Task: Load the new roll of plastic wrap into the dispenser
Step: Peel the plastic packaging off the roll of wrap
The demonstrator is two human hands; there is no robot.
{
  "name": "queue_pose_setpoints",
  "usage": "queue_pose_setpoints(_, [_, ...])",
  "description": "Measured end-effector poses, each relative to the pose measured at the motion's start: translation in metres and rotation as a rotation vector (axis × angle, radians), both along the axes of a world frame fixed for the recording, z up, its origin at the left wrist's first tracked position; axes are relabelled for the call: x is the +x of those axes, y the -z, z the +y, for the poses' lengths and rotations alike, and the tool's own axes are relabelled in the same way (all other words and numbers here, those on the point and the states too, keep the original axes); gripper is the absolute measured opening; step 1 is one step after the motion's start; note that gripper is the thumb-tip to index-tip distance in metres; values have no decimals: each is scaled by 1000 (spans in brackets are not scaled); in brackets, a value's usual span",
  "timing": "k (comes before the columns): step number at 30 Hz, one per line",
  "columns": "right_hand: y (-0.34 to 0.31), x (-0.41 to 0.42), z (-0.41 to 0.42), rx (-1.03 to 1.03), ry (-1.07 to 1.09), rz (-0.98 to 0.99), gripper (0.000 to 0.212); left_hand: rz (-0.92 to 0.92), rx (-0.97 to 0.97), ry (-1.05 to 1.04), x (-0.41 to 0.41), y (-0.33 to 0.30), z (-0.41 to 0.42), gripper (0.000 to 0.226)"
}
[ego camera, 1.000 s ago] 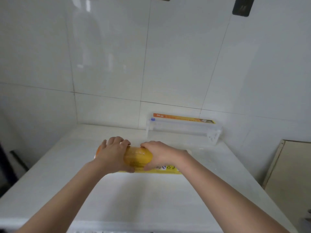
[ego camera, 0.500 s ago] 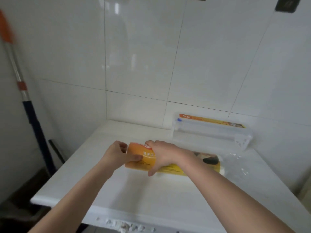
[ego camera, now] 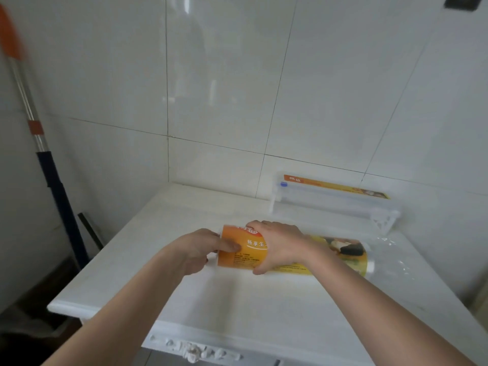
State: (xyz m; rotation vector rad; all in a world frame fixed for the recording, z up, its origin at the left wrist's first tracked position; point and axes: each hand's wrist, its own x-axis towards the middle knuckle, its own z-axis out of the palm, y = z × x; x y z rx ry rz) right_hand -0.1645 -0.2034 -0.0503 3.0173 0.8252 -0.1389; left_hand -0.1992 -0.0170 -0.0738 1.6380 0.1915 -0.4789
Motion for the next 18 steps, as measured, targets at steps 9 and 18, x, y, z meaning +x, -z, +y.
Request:
queue_pose_setpoints(9, [0,-3,-10,16,8,-7,92,-7,-12,19,2,1,-9,52])
queue_pose_setpoints(18, [-2,1,-12,38,7,31,90,-23,8,-95,1,0,12,59])
